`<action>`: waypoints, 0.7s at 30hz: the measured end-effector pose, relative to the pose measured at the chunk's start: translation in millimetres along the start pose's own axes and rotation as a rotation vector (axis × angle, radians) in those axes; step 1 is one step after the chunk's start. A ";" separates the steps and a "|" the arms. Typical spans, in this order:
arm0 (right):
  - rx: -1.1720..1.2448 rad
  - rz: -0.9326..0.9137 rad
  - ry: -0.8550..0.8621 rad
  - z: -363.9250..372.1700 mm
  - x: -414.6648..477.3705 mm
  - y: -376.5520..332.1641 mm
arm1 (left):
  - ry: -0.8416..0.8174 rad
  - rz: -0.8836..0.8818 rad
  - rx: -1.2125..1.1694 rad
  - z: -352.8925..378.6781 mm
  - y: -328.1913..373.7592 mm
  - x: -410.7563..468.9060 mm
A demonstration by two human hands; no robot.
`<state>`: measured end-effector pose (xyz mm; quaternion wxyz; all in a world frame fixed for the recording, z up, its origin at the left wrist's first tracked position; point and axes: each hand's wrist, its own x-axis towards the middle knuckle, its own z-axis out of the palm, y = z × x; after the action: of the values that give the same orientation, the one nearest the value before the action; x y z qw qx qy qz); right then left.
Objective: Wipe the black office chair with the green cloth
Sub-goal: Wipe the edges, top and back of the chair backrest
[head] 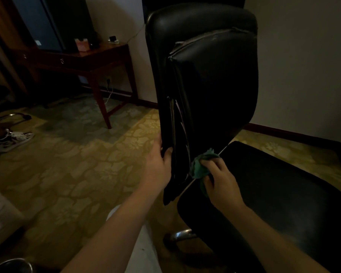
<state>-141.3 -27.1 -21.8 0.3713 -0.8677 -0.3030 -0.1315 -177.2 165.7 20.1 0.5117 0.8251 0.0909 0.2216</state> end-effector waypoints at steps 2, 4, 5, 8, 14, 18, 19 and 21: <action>0.013 0.019 -0.038 -0.8 -2.3 4.4 | -0.006 -0.012 -0.004 1.8 -2.0 0.3; -0.012 -0.001 -0.013 -8.0 8.3 -0.3 | 0.004 -0.027 -0.010 2.7 -4.0 1.5; -0.027 -0.019 0.015 -13.2 16.1 -5.2 | 0.004 -0.032 -0.017 3.2 -4.4 2.1; -0.028 -0.077 0.113 -29.7 42.0 -24.2 | -0.014 -0.040 -0.026 2.9 -4.3 3.0; -0.006 -0.130 0.177 -16.9 40.8 -27.3 | -0.013 -0.004 -0.018 1.1 -2.8 1.4; 0.050 -0.021 0.054 2.8 3.5 -3.9 | -0.002 -0.026 -0.029 2.5 -4.1 1.8; 0.066 -0.007 0.032 2.5 -0.1 -1.1 | 0.001 -0.028 -0.034 3.0 -4.1 1.5; 0.066 0.005 0.027 -2.2 3.4 -1.0 | 0.008 -0.021 -0.036 3.3 -3.9 0.9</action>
<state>-139.3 -26.6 -18.2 0.4043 -0.8538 -0.3001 -0.1324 -174.6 165.2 15.6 0.5284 0.8139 0.0976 0.2210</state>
